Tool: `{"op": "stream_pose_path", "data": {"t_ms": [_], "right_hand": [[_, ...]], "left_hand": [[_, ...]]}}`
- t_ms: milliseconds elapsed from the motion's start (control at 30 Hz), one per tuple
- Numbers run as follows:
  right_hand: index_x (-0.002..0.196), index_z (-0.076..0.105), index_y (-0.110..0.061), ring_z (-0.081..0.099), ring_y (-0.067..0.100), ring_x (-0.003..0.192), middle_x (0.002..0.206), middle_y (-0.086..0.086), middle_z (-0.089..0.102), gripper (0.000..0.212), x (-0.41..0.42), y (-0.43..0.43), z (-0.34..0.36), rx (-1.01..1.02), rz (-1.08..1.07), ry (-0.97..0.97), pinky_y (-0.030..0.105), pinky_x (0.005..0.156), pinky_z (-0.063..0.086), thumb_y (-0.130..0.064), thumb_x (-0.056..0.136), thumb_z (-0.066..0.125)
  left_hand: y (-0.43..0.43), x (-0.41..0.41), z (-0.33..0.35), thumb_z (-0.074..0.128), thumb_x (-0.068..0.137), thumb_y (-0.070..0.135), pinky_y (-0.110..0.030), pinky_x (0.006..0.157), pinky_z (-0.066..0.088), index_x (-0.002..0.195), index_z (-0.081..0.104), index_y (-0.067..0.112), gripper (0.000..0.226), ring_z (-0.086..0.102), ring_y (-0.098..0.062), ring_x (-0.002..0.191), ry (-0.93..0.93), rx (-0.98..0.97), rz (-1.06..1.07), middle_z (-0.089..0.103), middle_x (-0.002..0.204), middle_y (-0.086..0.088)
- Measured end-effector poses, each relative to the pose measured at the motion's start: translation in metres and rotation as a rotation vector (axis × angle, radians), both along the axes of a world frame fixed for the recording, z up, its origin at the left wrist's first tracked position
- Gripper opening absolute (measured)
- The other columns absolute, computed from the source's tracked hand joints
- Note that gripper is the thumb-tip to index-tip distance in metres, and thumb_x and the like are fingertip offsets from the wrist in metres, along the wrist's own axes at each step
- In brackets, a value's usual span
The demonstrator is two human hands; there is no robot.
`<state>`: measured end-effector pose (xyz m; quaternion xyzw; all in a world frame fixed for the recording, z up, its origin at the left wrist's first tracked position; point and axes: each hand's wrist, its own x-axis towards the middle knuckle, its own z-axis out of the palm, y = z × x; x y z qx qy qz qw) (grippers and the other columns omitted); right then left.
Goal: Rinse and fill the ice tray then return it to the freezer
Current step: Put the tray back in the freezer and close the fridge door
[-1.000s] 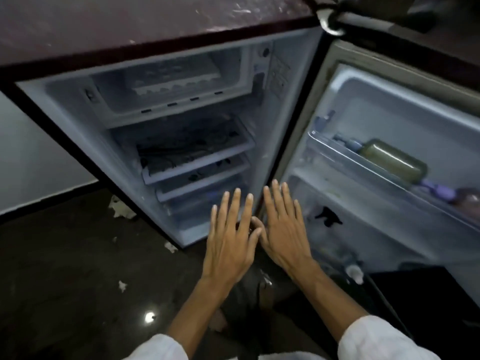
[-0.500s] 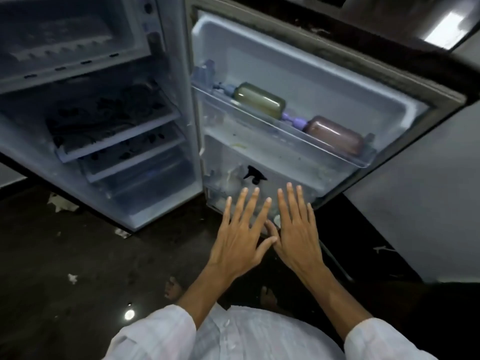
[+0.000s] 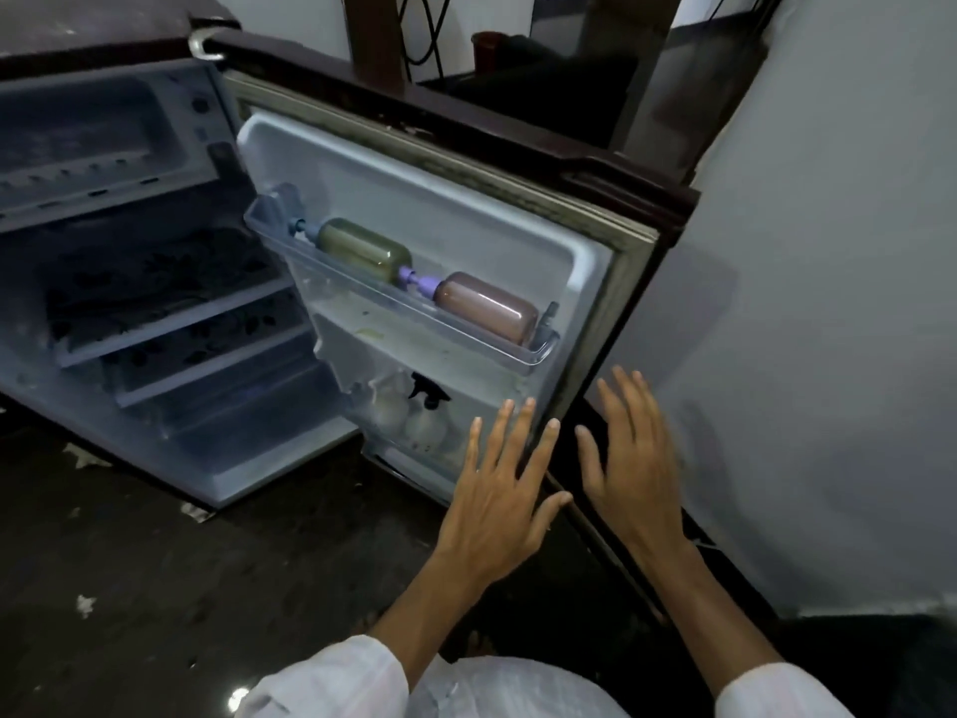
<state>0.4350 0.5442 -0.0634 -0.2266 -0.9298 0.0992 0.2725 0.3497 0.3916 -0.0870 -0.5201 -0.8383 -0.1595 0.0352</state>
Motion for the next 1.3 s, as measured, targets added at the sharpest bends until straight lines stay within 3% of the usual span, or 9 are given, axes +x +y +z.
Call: {"op": "stream_pose_path", "data": {"t_ms": [233, 333, 467, 600, 733, 933, 1067, 1200, 1300], "right_hand": [[0.156, -0.001, -0.006, 0.008, 0.024, 0.152, 0.165, 0.013, 0.001, 0.084, -0.029, 0.050, 0.021, -0.270, -0.001, 0.009, 0.039, 0.122, 0.019, -0.026, 0.098, 0.057], [0.157, -0.005, -0.013, 0.014, 0.022, 0.150, 0.165, 0.009, 0.006, 0.088, -0.034, 0.059, 0.023, -0.410, 0.057, -0.021, 0.035, 0.121, 0.018, -0.023, 0.097, 0.059], [0.158, 0.008, -0.025, 0.031, 0.015, 0.144, 0.158, -0.006, 0.028, 0.089, -0.035, 0.062, 0.026, -0.655, 0.075, 0.009, 0.031, 0.117, 0.030, -0.002, 0.090, 0.061], [0.157, 0.020, -0.025, 0.036, 0.010, 0.142, 0.149, -0.009, 0.038, 0.097, -0.028, 0.064, 0.030, -0.840, 0.075, 0.052, 0.010, 0.108, 0.034, 0.021, 0.078, 0.053], [0.155, 0.025, -0.023, 0.037, 0.011, 0.142, 0.151, -0.008, 0.037, 0.102, -0.024, 0.063, 0.032, -0.943, 0.111, 0.068, 0.028, 0.114, 0.037, 0.030, 0.071, 0.048], [0.150, 0.036, -0.023, 0.045, 0.007, 0.136, 0.151, -0.001, 0.045, 0.091, -0.007, 0.052, 0.038, -1.044, 0.170, 0.039, 0.030, 0.113, 0.038, 0.030, 0.076, 0.046], [0.141, 0.049, -0.018, 0.055, -0.003, 0.123, 0.137, -0.003, 0.058, 0.069, 0.005, 0.033, 0.044, -0.973, 0.227, 0.036, 0.024, 0.109, 0.042, 0.020, 0.084, 0.053], [0.132, 0.060, -0.019, 0.062, 0.004, 0.117, 0.122, -0.005, 0.069, 0.050, 0.011, 0.025, 0.050, -0.905, 0.331, 0.019, 0.034, 0.104, 0.049, 0.009, 0.090, 0.059], [0.130, 0.056, -0.021, 0.064, 0.008, 0.113, 0.113, -0.008, 0.072, 0.039, 0.007, 0.021, 0.051, -0.944, 0.257, 0.150, 0.039, 0.100, 0.051, -0.005, 0.095, 0.060]], "left_hand": [[0.025, -0.007, 0.012, 0.034, 0.104, 0.048, -0.060, 0.119, 0.024, 0.158, 0.021, 0.013, 0.066, 0.010, -0.034, 0.154, 0.064, 0.027, 0.003, 0.013, 0.166, -0.018], [0.031, -0.008, 0.013, 0.036, 0.104, 0.047, -0.059, 0.119, 0.025, 0.158, 0.022, 0.012, 0.066, 0.011, -0.034, 0.154, 0.069, 0.035, 0.021, 0.014, 0.166, -0.019], [0.031, -0.005, 0.011, 0.038, 0.103, 0.045, -0.058, 0.119, 0.027, 0.157, 0.021, 0.012, 0.066, 0.015, -0.035, 0.153, 0.079, 0.048, 0.037, 0.017, 0.165, -0.019], [0.027, 0.000, 0.006, 0.037, 0.103, 0.045, -0.057, 0.120, 0.025, 0.157, 0.022, 0.012, 0.065, 0.016, -0.035, 0.153, 0.061, 0.065, 0.057, 0.017, 0.165, -0.020], [0.028, 0.011, 0.001, 0.036, 0.103, 0.045, -0.055, 0.121, 0.020, 0.157, 0.023, 0.013, 0.064, 0.013, -0.034, 0.154, -0.001, 0.089, 0.072, 0.014, 0.165, -0.020], [0.029, 0.033, 0.000, 0.041, 0.103, 0.043, -0.052, 0.122, 0.024, 0.157, 0.023, 0.011, 0.065, 0.017, -0.032, 0.153, -0.058, 0.122, 0.031, 0.016, 0.165, -0.018], [0.021, 0.041, 0.004, 0.050, 0.101, 0.035, -0.042, 0.118, 0.035, 0.156, 0.027, 0.008, 0.065, 0.034, -0.031, 0.146, -0.107, 0.232, -0.003, 0.028, 0.161, -0.020], [0.005, 0.048, 0.008, 0.056, 0.099, 0.028, -0.038, 0.109, 0.045, 0.154, 0.031, 0.009, 0.063, 0.043, -0.026, 0.140, -0.209, 0.327, 0.039, 0.036, 0.158, -0.015], [-0.007, 0.053, 0.006, 0.055, 0.099, 0.023, -0.038, 0.109, 0.046, 0.152, 0.035, 0.008, 0.058, 0.044, -0.024, 0.140, -0.265, 0.379, 0.084, 0.037, 0.157, -0.013]]}}
